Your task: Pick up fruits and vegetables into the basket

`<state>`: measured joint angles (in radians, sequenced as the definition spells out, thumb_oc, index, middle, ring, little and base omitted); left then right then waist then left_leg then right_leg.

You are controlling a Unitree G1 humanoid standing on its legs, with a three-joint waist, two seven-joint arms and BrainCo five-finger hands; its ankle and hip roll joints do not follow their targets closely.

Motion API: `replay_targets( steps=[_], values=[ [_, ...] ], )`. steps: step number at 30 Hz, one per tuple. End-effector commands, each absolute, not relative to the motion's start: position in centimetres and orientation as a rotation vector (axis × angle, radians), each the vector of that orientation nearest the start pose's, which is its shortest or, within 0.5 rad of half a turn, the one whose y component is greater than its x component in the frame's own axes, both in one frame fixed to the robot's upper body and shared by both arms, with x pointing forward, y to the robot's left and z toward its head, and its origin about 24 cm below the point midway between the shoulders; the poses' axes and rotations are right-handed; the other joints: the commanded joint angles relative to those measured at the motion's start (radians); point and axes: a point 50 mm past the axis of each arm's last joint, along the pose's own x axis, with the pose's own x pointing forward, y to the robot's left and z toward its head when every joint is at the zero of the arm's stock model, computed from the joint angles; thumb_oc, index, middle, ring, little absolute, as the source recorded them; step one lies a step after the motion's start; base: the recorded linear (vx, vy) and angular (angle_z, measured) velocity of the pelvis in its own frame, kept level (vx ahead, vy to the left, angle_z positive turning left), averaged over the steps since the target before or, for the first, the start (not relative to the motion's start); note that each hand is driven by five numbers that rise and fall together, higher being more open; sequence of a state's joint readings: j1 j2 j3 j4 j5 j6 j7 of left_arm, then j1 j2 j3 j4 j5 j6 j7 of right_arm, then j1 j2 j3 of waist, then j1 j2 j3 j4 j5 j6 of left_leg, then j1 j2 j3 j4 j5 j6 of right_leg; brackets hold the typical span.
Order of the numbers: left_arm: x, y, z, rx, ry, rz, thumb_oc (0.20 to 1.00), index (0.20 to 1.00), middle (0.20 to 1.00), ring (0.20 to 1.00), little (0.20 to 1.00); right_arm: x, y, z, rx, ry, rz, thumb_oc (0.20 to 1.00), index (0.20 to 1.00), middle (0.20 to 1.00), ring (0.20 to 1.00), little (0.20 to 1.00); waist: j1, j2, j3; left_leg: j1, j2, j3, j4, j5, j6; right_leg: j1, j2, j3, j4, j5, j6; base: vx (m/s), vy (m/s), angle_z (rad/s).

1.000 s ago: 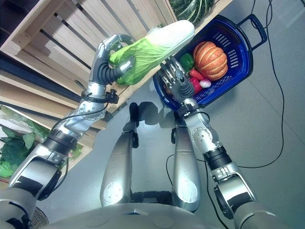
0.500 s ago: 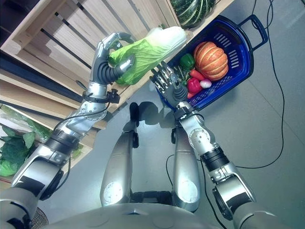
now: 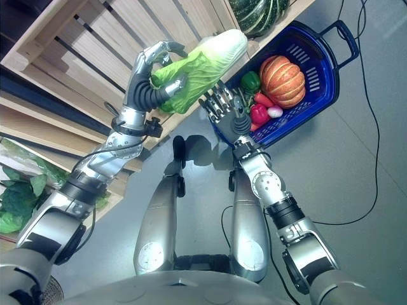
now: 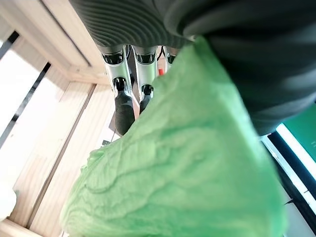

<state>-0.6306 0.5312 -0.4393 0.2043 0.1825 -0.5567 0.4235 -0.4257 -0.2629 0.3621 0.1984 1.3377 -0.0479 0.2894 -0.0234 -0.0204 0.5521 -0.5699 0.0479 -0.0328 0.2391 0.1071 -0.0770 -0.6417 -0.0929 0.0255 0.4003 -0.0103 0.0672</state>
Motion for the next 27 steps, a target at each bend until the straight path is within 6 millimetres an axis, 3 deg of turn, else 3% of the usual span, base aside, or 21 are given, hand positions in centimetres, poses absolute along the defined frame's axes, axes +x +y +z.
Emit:
replay_targets(
  steps=[1,16,27],
  values=[
    [28.3,8.5,20.8,0.457,-1.142,-0.396,0.2,0.2,0.2,0.2,0.2,30.0,-6.3,16.1,1.032,-0.29,0.93,1.0,1.0,1.0,1.0,1.0,0.002,0.004,-0.032,-0.002,-0.039,0.005,0.064,-0.087,0.05,0.069,0.001,-0.045,-0.056,0.027,-0.012,0.0,0.0,0.0],
    [27.8,6.6,19.7,0.476,-1.034,-0.656,0.2,0.2,0.2,0.2,0.2,30.2,-7.1,18.6,1.08,-0.414,0.975,1.0,1.0,1.0,1.0,1.0,0.008,0.002,-0.032,0.012,-0.038,0.008,0.06,-0.093,0.054,0.08,-0.005,-0.054,-0.062,0.035,-0.004,0.0,0.0,0.0],
    [28.0,6.2,19.0,0.516,-0.961,-0.754,0.2,0.2,0.2,0.2,0.2,30.7,-8.4,20.5,1.085,-0.514,0.994,1.0,1.0,1.0,1.0,1.0,0.013,0.002,-0.032,0.016,-0.04,0.01,0.062,-0.098,0.056,0.085,-0.009,-0.059,-0.066,0.038,0.001,0.0,0.0,0.0]
  ],
)
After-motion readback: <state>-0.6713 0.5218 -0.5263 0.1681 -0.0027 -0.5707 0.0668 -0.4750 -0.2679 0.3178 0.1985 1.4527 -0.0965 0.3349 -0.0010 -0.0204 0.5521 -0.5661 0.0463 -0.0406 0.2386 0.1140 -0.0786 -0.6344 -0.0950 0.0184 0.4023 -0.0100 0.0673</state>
